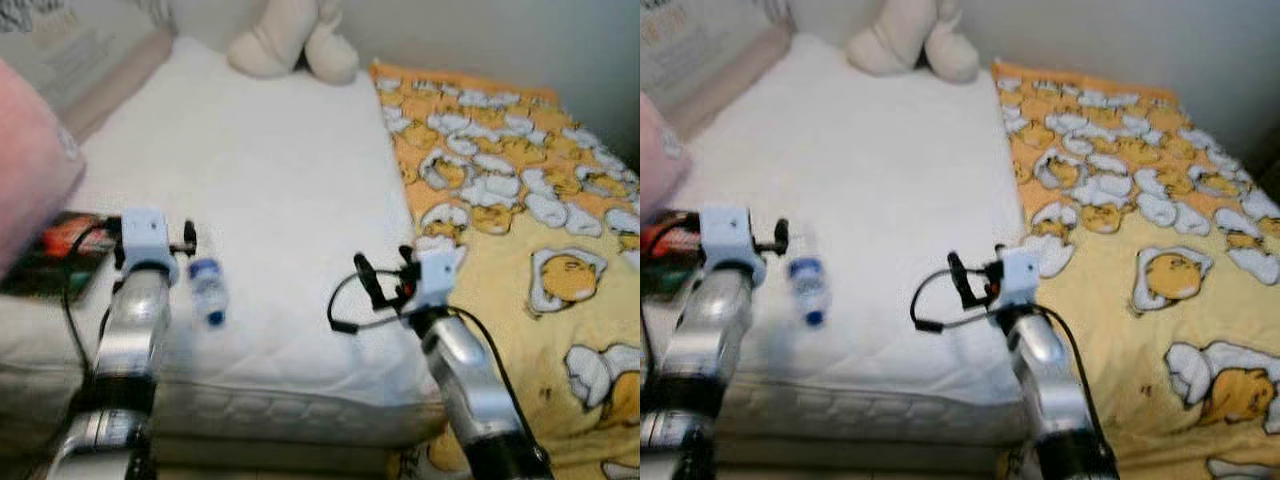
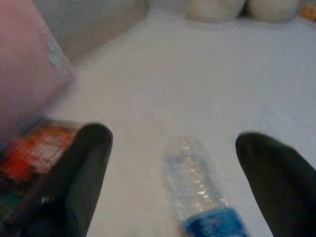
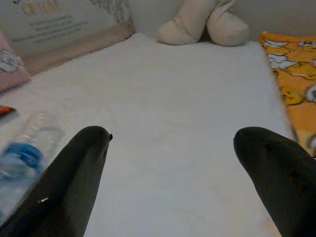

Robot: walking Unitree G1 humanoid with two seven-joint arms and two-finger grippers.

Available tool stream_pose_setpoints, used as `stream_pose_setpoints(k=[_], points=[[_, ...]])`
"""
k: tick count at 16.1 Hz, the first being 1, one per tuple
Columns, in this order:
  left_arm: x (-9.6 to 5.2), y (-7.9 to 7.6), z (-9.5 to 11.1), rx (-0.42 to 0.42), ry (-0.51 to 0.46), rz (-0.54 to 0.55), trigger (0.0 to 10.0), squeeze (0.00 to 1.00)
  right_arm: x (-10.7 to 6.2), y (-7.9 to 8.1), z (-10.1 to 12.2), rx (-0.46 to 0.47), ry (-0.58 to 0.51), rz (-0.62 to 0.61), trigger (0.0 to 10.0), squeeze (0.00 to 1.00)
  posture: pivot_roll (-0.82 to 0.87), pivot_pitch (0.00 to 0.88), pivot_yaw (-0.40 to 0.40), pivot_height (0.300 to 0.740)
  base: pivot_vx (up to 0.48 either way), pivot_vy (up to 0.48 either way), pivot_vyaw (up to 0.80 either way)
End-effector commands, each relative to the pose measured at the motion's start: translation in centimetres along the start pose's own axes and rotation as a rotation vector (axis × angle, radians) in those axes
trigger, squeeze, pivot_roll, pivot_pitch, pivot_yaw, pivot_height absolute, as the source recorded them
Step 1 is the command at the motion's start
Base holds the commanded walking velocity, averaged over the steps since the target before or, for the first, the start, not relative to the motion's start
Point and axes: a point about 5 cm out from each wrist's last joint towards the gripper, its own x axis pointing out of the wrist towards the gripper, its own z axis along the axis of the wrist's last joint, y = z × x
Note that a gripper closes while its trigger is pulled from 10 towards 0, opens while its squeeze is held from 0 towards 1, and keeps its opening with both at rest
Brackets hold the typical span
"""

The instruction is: Clean up the room

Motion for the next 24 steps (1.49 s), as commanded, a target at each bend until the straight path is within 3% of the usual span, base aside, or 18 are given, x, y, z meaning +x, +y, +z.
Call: stream_pose_setpoints(k=[1, 3, 9, 13, 15, 16, 18, 24], points=[[0.2, -0.4, -1.9, -0.038, 0.126, -0.016, 10.0, 0.00, -0.6, 0.0, -0.1, -0.011, 0.025, 0.010, 10.0, 0.33, 0.08, 0.068, -0.138, 0.740, 0.000, 0.000, 0.00], [0.9, 0.0, -2.3, -0.099, 0.217, -0.019, 10.0, 0.00, -1.5, 0.8, -0.6, -0.011, 0.048, 0.037, 10.0, 0.33, 0.08, 0.116, -0.142, 0.740, 0.000, 0.000, 0.00], [1.6, 0.9, -2.9, -0.088, 0.299, 0.022, 10.0, 0.00, -4.7, 2.2, -1.3, 0.036, 0.113, 0.023, 10.0, 0.33, 0.07, 0.251, -0.107, 0.740, 0.000, 0.000, 0.00], [2.0, 0.3, -2.3, -0.177, 0.286, -0.038, 10.0, 0.00, -6.2, 3.0, -1.7, 0.055, 0.148, 0.010, 10.0, 0.33, 0.06, 0.290, -0.088, 0.740, 0.000, 0.000, 0.00], [2.0, -0.7, -2.5, -0.206, 0.307, -0.086, 10.0, 0.00, -6.5, 3.0, -1.6, 0.058, 0.161, 0.001, 10.0, 0.33, 0.05, 0.288, -0.090, 0.740, 0.000, 0.000, 0.00], [2.0, -1.1, -2.4, -0.251, 0.304, -0.111, 0.0, 0.00, -6.4, 2.9, -1.5, 0.057, 0.163, 0.000, 10.0, 0.33, 0.04, 0.286, -0.091, 0.740, 0.000, 0.000, 0.00], [2.1, -1.3, -2.2, -0.274, 0.290, -0.141, 0.0, 0.00, -6.2, 2.9, -1.2, 0.053, 0.159, -0.001, 10.0, 0.33, 0.04, 0.280, -0.087, 0.740, 0.000, 0.000, 0.00], [2.1, -1.0, -1.8, -0.217, 0.259, -0.243, 0.0, 0.00, -5.8, 3.2, -1.2, 0.064, 0.150, -0.026, 10.0, 0.33, 0.06, 0.263, -0.048, 0.740, 0.000, 0.000, 0.00]])
